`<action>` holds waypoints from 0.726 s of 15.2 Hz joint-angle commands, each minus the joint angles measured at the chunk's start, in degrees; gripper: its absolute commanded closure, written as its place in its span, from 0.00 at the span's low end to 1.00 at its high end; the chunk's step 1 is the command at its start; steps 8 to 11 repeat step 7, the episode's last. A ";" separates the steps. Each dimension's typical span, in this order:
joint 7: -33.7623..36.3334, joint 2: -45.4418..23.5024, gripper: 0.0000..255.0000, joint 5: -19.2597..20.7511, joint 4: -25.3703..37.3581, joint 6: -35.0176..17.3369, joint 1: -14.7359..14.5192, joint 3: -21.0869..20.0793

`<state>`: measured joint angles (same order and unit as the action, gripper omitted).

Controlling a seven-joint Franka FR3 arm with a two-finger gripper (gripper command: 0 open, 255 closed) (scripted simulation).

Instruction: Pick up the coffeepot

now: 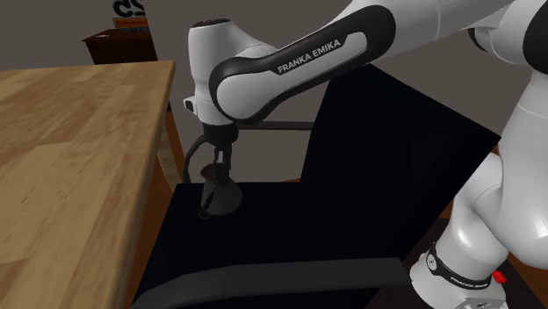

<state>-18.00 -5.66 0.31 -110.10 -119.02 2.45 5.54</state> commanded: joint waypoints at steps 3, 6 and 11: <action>0.03 0.96 1.00 0.10 1.90 2.81 -0.02 0.01; 0.04 1.32 1.00 0.13 3.12 4.39 -0.02 0.01; 0.04 1.31 1.00 0.13 3.13 4.39 -0.02 0.01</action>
